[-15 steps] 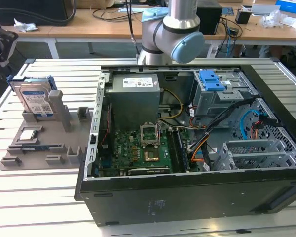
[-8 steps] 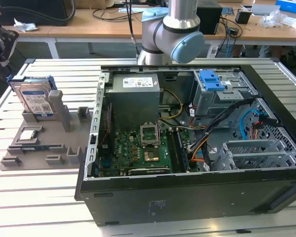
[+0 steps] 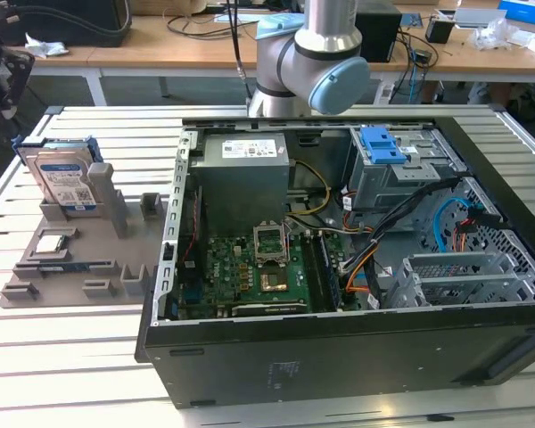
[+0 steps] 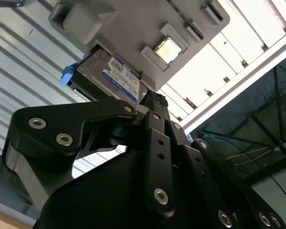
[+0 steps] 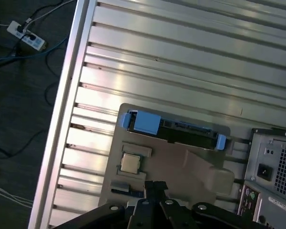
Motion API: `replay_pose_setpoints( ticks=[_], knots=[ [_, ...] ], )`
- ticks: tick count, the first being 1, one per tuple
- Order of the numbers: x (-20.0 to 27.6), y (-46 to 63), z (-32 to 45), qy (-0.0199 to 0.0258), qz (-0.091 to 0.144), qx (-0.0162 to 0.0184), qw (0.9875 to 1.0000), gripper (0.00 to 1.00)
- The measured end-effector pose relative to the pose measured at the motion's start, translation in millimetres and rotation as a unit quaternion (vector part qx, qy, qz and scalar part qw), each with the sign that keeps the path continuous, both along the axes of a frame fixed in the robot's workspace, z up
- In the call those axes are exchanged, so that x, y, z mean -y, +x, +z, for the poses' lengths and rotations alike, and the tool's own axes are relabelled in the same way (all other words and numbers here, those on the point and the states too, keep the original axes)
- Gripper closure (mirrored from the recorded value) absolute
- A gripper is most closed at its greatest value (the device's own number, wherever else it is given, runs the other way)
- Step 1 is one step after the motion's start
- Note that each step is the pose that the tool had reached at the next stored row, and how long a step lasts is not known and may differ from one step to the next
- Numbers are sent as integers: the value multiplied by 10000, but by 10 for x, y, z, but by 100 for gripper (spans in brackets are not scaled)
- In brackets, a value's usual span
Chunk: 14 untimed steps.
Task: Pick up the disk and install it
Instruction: 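Pick up the disk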
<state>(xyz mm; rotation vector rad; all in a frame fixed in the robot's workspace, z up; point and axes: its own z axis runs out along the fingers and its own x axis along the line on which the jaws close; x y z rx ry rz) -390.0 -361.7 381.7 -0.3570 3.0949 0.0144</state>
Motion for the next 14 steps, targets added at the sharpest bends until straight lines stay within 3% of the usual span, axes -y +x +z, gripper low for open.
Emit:
replay_pose_setpoints(
  ticks=[4,11,14],
  knots=[
    [0,0,0,0,456,0,9990,89],
    [0,0,0,0,829,0,9966,89],
    [0,0,0,0,1071,0,9943,89]
  ],
)
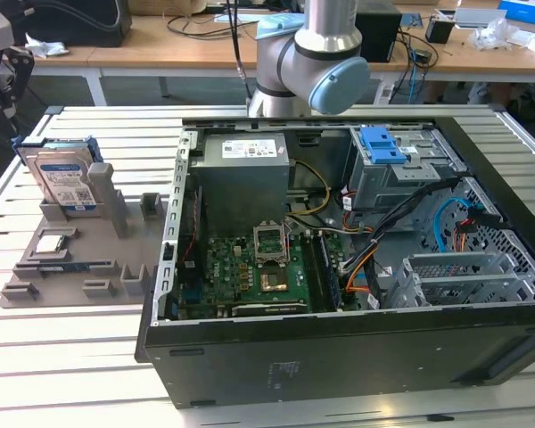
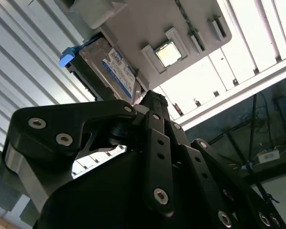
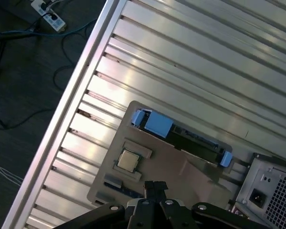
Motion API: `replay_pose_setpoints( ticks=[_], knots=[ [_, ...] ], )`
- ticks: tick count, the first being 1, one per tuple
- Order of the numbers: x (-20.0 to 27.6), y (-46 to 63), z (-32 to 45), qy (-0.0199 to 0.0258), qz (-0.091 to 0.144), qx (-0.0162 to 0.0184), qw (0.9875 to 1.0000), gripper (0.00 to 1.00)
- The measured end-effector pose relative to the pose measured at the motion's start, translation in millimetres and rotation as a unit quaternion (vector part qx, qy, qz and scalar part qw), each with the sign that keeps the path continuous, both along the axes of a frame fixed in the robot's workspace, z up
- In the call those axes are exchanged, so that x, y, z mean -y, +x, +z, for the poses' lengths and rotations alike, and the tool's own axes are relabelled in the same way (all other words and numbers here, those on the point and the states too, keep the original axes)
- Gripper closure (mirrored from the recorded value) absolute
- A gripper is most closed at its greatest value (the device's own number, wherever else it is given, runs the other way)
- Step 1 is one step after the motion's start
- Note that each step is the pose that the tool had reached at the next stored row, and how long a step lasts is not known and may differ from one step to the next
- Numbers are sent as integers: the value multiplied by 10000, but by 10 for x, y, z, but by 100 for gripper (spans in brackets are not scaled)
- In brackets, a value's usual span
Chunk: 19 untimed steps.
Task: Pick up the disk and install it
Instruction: 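Pick up the disk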
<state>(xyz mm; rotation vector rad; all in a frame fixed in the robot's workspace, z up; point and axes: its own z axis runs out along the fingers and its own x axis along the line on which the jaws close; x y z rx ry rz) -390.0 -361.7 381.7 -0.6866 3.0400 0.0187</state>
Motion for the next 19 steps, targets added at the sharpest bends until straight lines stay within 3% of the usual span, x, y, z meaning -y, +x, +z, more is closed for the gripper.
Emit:
replay_pose_setpoints(
  ticks=[5,8,12,19],
  knots=[
    [0,0,0,0,221,0,9998,89],
    [0,0,0,0,517,0,9987,89],
    [0,0,0,0,704,0,9975,89],
    [0,0,0,0,1052,0,9945,89]
  ],
)
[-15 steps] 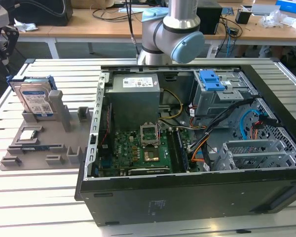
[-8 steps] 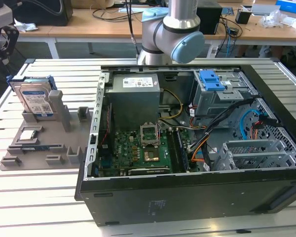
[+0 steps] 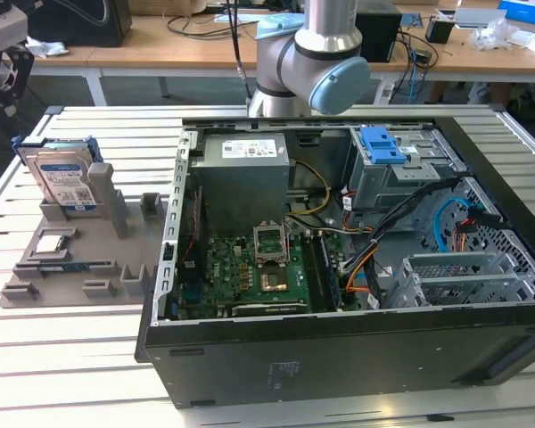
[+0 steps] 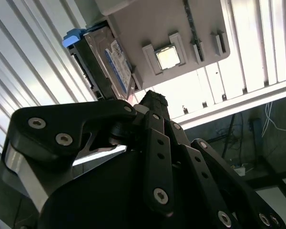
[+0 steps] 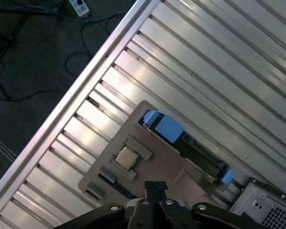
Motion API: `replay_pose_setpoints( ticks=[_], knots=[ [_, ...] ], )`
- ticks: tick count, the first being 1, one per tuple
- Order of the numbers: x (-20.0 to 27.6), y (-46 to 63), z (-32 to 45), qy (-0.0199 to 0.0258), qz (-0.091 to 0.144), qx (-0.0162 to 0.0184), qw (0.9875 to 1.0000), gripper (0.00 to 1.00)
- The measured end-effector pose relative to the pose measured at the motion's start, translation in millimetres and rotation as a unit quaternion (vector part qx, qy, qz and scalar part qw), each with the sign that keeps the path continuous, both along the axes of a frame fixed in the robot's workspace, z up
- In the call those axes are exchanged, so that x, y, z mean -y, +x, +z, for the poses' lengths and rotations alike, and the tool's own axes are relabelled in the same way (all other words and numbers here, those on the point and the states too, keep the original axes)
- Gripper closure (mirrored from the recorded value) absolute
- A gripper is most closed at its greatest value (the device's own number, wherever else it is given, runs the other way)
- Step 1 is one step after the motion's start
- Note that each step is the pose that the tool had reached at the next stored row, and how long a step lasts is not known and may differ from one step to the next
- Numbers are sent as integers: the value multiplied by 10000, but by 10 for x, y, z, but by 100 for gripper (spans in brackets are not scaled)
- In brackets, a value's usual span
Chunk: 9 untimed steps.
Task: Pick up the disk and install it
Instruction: 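Pick up the disk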
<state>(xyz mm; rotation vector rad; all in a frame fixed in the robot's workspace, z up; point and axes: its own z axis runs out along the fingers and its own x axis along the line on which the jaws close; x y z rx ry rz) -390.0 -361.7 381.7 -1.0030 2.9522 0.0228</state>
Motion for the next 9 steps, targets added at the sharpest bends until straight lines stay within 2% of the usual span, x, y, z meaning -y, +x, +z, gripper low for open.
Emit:
replay_pose_setpoints(
  ticks=[4,9],
  knots=[
    [0,0,0,0,192,0,9998,89],
    [0,0,0,0,480,0,9988,89]
  ],
)
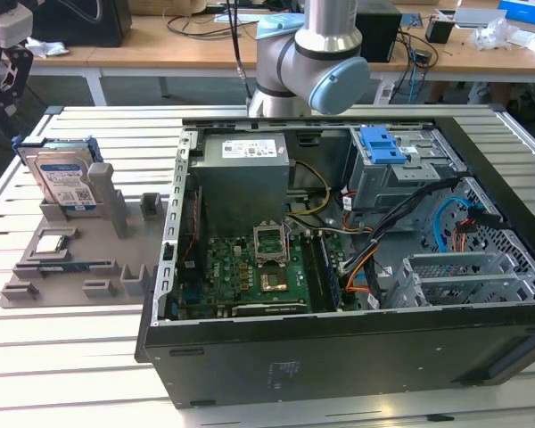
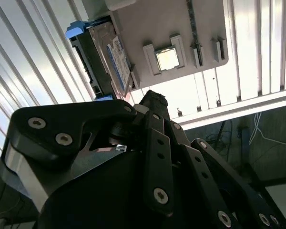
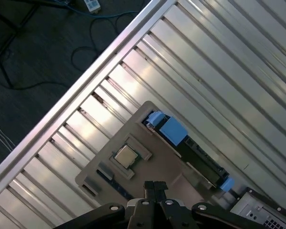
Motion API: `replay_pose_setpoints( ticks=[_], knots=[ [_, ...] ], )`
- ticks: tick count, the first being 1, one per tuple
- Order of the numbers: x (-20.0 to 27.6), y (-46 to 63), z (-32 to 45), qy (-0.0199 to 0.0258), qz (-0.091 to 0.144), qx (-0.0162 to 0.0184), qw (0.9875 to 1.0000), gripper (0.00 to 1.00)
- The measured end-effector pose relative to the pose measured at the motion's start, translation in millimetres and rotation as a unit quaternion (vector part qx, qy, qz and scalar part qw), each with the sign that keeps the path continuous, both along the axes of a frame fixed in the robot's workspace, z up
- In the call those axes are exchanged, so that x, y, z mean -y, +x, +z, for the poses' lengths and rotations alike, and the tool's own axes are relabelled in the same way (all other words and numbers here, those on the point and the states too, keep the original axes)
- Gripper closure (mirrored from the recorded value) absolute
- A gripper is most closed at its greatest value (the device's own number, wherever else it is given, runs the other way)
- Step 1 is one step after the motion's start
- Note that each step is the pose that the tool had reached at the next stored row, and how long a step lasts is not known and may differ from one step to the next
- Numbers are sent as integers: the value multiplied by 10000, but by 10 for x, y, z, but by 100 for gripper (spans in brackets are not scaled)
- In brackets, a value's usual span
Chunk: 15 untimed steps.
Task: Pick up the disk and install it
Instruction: 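Pick up the disk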
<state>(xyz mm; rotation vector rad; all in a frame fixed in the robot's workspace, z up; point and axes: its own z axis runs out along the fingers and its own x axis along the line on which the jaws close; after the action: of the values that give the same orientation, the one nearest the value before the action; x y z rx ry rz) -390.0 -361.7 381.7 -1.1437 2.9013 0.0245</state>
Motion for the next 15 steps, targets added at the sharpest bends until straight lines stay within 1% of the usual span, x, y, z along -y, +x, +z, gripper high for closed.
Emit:
replay_pose_setpoints(
  ticks=[4,10,12,15],
  knots=[
    [0,0,0,0,218,0,9998,89],
    [0,0,0,0,509,0,9987,89],
    [0,0,0,0,652,0,9979,89],
    [0,0,0,-1,874,0,9962,89]
  ],
)
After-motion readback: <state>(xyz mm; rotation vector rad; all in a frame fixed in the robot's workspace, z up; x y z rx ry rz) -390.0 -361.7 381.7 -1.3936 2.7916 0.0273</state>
